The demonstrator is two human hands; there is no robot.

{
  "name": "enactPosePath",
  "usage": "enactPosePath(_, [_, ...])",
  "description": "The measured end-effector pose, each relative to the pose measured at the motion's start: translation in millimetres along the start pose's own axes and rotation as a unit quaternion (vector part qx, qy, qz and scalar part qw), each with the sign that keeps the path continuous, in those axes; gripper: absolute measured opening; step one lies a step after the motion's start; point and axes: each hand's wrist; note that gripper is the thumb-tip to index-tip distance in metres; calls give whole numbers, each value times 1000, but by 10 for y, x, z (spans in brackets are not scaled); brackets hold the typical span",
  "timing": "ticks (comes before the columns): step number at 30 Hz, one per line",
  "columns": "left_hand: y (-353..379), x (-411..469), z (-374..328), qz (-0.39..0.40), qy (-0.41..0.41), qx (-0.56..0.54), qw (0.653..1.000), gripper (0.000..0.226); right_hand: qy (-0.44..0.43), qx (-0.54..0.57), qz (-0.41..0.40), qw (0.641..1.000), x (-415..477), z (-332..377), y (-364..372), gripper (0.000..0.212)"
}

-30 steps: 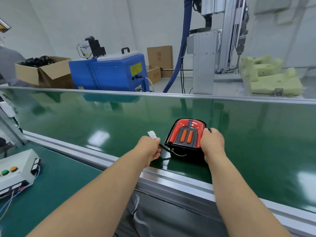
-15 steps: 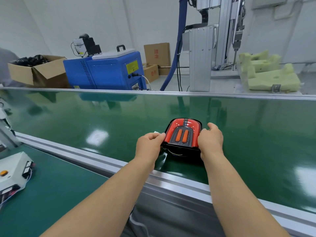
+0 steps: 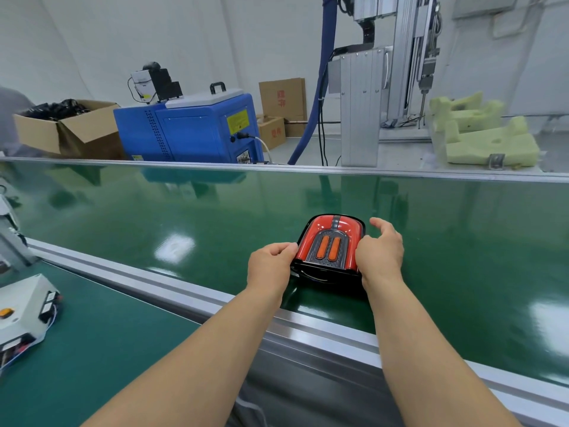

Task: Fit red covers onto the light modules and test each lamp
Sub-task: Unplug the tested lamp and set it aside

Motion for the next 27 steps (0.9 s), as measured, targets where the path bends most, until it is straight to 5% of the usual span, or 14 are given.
enactPosePath(6, [-59, -12, -7, 2, 2, -13, 1000, 24, 5, 49, -2, 999, -77, 74, -98, 55])
enactPosePath(12, [-254, -101, -162, -24, 34, -6, 999, 19, -90, 56, -49, 993, -180, 118, -174, 36])
enactPosePath(27, [-1324, -677, -356, -107, 50, -103, 988, 25, -306, 50, -107, 945, -459, 160, -138, 32])
Point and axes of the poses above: each hand's wrist, its own x-axis towards the middle knuckle, its own y-axis out of the palm, z = x × y, and after that the axes turned 15 degrees about -x, right-handed
